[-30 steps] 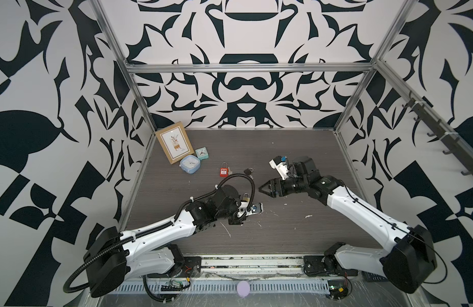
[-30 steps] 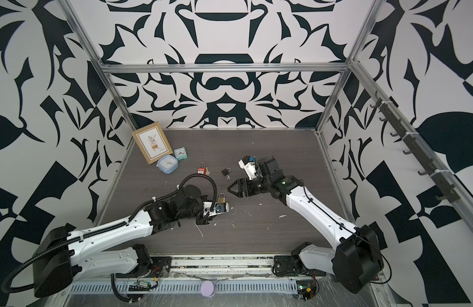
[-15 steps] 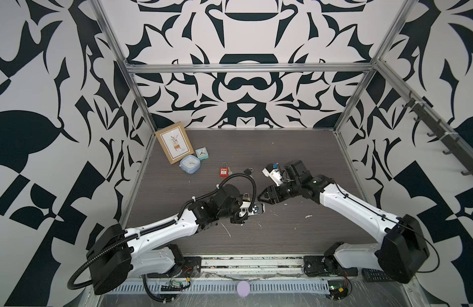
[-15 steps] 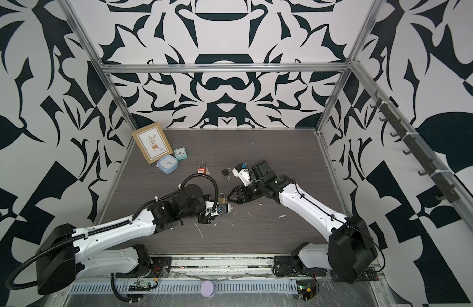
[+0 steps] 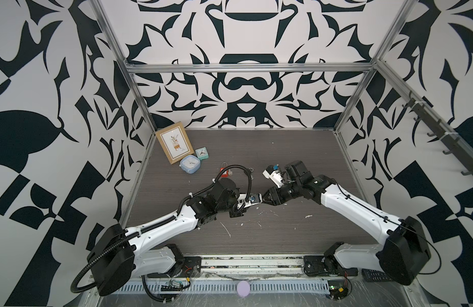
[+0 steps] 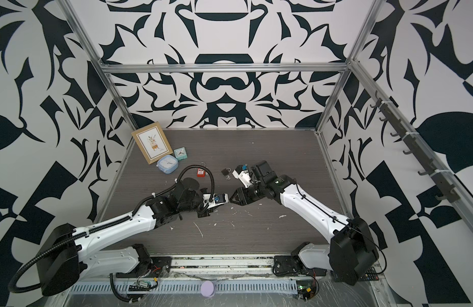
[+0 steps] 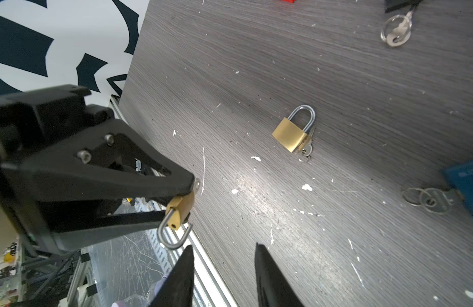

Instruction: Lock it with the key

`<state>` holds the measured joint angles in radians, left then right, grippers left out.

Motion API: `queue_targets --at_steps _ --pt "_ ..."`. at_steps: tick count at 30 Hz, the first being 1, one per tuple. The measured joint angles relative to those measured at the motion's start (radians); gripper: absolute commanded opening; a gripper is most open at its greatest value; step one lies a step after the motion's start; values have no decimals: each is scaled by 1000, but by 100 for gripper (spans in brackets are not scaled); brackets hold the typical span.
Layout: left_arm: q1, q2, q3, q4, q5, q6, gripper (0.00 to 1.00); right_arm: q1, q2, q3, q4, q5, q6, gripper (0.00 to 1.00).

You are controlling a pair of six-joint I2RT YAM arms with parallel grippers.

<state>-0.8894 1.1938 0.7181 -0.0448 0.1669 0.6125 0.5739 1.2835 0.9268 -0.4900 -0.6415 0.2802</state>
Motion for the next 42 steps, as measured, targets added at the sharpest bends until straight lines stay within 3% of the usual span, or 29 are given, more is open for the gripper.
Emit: queue_targets --at_steps 11,42 --pt "35 48 106 -117 108 -48 0 0 -125 -8 88 -40 -7 33" --pt "37 99 123 -170 103 -64 0 31 -25 -16 136 -54 6 18"
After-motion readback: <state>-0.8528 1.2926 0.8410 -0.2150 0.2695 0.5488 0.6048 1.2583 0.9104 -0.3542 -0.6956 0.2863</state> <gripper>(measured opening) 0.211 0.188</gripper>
